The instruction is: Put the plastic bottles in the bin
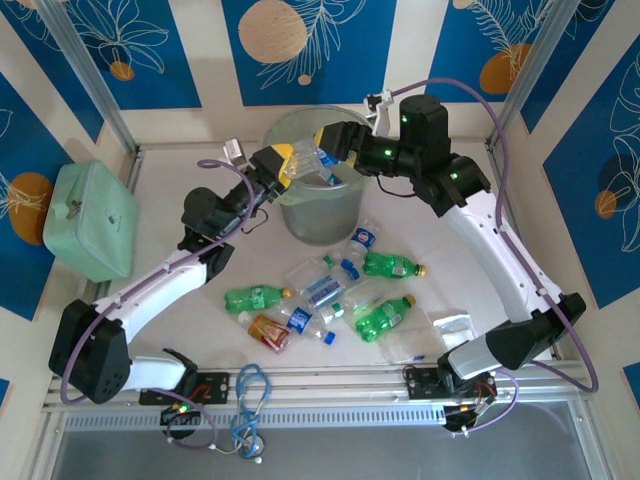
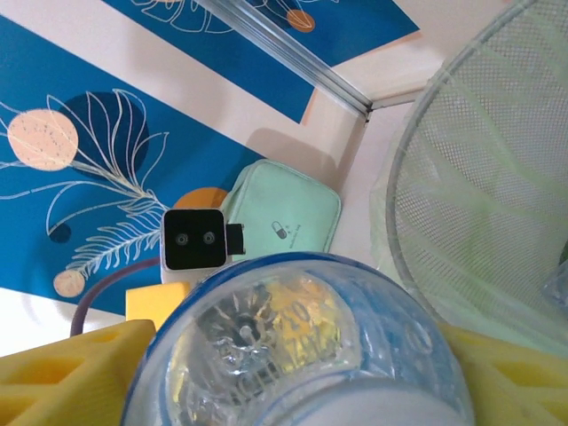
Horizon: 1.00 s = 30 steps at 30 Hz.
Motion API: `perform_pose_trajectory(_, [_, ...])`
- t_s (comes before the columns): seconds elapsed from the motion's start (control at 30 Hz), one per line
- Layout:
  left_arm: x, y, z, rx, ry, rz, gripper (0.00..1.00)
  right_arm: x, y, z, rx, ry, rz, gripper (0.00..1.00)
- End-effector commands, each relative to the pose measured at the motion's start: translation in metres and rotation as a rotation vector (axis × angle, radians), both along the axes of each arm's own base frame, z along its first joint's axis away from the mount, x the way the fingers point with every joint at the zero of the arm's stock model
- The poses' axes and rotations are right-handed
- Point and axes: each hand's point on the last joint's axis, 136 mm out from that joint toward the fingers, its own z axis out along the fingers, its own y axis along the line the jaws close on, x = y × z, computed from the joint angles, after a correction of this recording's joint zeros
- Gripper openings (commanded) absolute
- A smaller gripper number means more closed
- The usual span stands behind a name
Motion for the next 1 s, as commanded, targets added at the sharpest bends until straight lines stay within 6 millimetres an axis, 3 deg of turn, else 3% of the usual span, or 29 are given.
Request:
perform_pose_trajectory(0.0, [-0.007, -0.002, 0.016, -0.025, -0.042, -0.017, 0.56, -0.001, 0.003, 0.016, 0.014, -0.039, 0.006, 0.69])
perform_pose_trajectory(0.1, [-0.006, -0.004, 0.012, 0.001, -0.028, -0.016, 0.58, 0.002, 0.003, 0.016, 0.010, -0.035, 0.005, 0.67])
perform_pose_trajectory(0.3, [-0.005, -0.007, 0.007, 0.096, -0.020, -0.002, 0.98, 0.009, 0.002, 0.015, 0.001, -0.025, -0.008, 0.62])
perform_pose_trajectory(0.33, [-0.005, -0.007, 0.006, 0.124, -0.024, 0.003, 1.00, 0.011, 0.001, 0.014, -0.003, -0.023, -0.014, 0.62])
perform_pose_trajectory(0.5, [-0.014, 0.006, 0.002, 0.331, -0.057, 0.064, 1.00, 0.028, -0.013, 0.008, -0.054, -0.005, -0.085, 0.61])
perform_pose_trajectory(0.7, [-0.016, 0.063, -0.037, 0.727, 0.080, 0.281, 1.00, 0.057, -0.026, -0.014, -0.153, 0.034, -0.152, 0.60])
perform_pose_trajectory(0.8, [-0.019, 0.078, -0.057, 0.828, 0.146, 0.315, 1.00, 0.073, -0.030, -0.027, -0.194, 0.071, -0.177, 0.61])
perform_pose_trajectory(0.97, [-0.022, 0.086, -0.080, 0.862, 0.205, 0.313, 1.00, 0.091, -0.030, -0.046, -0.198, 0.144, -0.175, 0.61])
